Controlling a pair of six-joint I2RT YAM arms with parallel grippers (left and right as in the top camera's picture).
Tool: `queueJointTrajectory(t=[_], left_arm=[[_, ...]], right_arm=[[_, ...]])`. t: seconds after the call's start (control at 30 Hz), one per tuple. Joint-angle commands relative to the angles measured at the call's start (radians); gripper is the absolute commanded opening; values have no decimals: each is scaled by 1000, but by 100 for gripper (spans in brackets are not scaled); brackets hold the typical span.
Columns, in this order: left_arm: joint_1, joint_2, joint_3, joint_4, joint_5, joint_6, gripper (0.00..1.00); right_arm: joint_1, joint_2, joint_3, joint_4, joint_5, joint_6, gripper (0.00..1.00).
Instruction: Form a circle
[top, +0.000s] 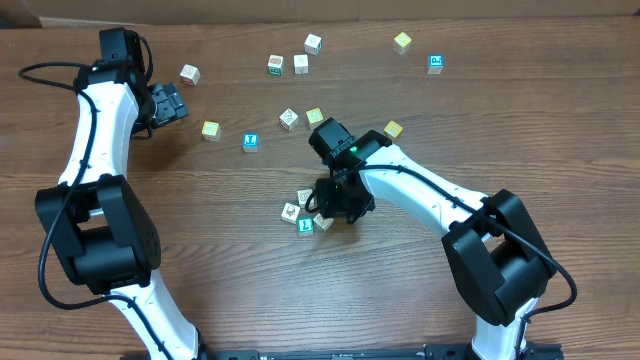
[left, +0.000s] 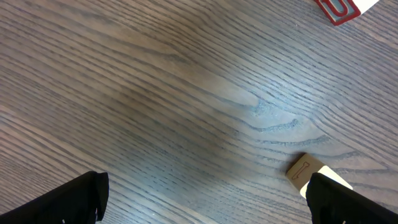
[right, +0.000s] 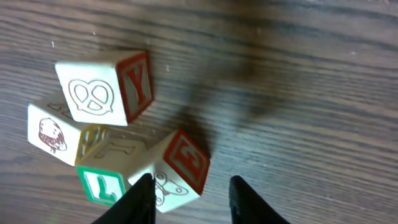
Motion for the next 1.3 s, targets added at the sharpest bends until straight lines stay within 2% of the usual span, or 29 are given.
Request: queueJointTrajectory(t=[0.0, 0.33, 0.5, 0.77, 1.07, 1.13, 1.2, 1.27], left_arm=[[-7, -10, -6, 2, -5, 8, 99], [-7, -10, -6, 2, -5, 8, 100], [-7, -10, -6, 2, -5, 8, 99], [-7, -10, -6, 2, -5, 8, 100], [-7, -10, -6, 2, -5, 8, 100], [-7, -10, -6, 2, -5, 8, 100], [-7, -10, -6, 2, -5, 8, 100], [-7, -10, -6, 2, -5, 8, 100]], right_arm=[[6, 2, -4, 8, -4, 9, 37], [1, 2, -4, -5, 28, 28, 37], [0, 1, 0, -20, -44, 27, 36], [-8, 1, 15, -90, -51, 8, 37], [50, 1, 15, -141, -50, 16, 36], [51, 1, 14, -148, -50, 21, 28], [51, 2, 14, -149, -50, 28, 14], [51, 2, 14, -148, -50, 47, 4]])
